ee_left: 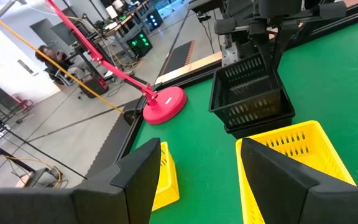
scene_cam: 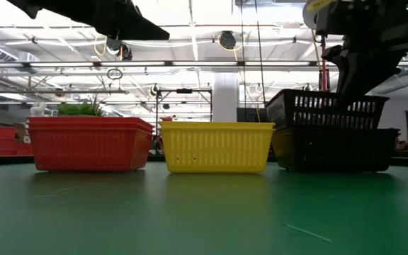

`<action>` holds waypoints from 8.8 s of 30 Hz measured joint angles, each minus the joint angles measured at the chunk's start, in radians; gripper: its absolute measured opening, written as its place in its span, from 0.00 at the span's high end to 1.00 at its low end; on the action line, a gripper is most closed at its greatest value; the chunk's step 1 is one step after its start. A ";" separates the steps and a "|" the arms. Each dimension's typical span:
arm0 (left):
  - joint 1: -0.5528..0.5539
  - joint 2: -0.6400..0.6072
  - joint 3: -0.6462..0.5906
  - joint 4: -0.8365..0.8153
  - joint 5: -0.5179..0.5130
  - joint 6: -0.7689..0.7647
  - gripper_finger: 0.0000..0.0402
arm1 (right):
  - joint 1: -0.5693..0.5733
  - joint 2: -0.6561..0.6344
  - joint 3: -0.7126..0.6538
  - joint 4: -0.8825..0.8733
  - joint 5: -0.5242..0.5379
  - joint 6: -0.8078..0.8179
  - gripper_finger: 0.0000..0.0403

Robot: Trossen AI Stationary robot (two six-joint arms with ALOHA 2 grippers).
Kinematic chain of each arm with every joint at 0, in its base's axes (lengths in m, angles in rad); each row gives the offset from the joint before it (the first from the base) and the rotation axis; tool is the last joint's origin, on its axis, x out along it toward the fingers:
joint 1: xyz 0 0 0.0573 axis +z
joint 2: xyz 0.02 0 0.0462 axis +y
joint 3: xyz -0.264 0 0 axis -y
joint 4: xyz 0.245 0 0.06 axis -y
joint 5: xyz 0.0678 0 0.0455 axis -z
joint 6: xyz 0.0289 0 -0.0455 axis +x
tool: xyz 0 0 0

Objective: Stack baskets by color
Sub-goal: Stack the black bin on top of the black bin, then stack the top right yellow bin on top of the yellow bin

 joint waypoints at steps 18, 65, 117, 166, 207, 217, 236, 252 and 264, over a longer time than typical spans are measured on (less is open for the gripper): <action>0.024 0.000 0.000 -0.016 0.002 -0.014 0.44 | 0.000 0.000 -0.016 -0.002 -0.026 0.022 0.97; 0.071 0.000 0.000 -0.014 0.019 -0.142 0.44 | -0.482 -0.022 0.322 0.095 -0.106 -0.478 0.58; 0.069 0.000 0.000 -0.018 0.019 -0.170 0.44 | -0.852 0.520 0.321 0.355 -0.516 -0.901 0.59; 0.069 0.000 0.096 -0.123 -0.011 -0.200 0.44 | -0.670 0.132 0.303 0.222 -0.520 -1.001 0.99; -0.223 0.371 0.666 -0.497 0.064 -0.151 0.44 | -0.155 -0.002 0.303 0.096 -0.409 -1.281 0.99; -0.211 0.393 0.666 -0.563 0.105 -0.221 0.44 | -0.152 0.011 0.303 0.144 -0.413 -1.337 0.99; -0.168 0.564 0.847 -0.771 0.122 -0.163 0.75 | -0.153 0.011 0.303 0.156 -0.415 -1.316 0.99; -0.160 0.564 0.847 -0.786 0.127 -0.091 0.96 | -0.145 0.010 0.304 0.182 -0.353 -1.225 0.88; -0.157 0.528 0.847 -0.789 0.124 -0.187 0.99 | 0.036 -0.006 0.304 0.210 0.039 -0.685 0.59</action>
